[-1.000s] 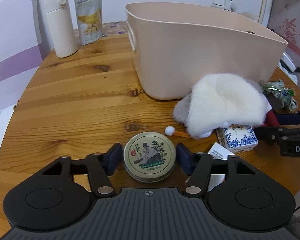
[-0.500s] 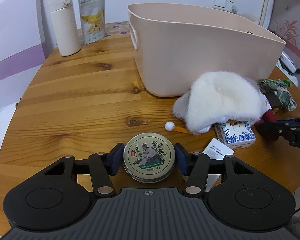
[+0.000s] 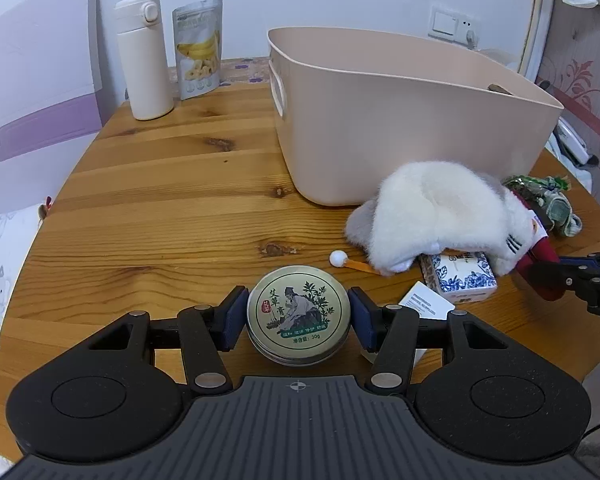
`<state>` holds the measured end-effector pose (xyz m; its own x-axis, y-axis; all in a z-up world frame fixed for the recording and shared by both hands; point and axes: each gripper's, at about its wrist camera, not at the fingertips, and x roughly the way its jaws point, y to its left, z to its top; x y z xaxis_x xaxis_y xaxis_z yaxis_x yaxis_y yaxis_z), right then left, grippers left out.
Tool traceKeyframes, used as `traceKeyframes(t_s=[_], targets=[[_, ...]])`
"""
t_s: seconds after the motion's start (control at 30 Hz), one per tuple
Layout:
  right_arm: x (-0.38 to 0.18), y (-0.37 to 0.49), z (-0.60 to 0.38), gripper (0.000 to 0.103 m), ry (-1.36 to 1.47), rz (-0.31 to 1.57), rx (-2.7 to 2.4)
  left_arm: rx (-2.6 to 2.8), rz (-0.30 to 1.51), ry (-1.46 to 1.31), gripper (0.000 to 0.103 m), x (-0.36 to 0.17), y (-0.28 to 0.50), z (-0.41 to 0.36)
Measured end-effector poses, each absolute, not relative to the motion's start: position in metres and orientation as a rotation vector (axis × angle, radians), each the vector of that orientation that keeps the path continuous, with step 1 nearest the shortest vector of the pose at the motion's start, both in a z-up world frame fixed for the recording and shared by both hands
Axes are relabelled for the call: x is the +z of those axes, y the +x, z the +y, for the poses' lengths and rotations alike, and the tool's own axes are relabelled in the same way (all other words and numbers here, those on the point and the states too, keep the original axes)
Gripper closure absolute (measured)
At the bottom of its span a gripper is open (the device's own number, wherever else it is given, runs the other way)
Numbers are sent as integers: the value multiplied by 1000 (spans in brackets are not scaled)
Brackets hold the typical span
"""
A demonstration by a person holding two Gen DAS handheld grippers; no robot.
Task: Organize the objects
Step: 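Grasp the round green tin with left tool while right tool grasps Hello Kitty plush, then lift the tin and plush and carry both over the beige bin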
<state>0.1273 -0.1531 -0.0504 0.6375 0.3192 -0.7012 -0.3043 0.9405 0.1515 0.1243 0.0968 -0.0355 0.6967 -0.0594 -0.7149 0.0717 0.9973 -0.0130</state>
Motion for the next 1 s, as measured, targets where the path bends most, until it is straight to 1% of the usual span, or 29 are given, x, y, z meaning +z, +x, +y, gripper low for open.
traceKeyframes(t_s=[0.3,1.0], targets=[[-40,117,-159,91,29,764,358,-71,775,13,48,-30,120,97],[2,99,-176,91,35,650,366,-102,631,31,48,26,114,84]])
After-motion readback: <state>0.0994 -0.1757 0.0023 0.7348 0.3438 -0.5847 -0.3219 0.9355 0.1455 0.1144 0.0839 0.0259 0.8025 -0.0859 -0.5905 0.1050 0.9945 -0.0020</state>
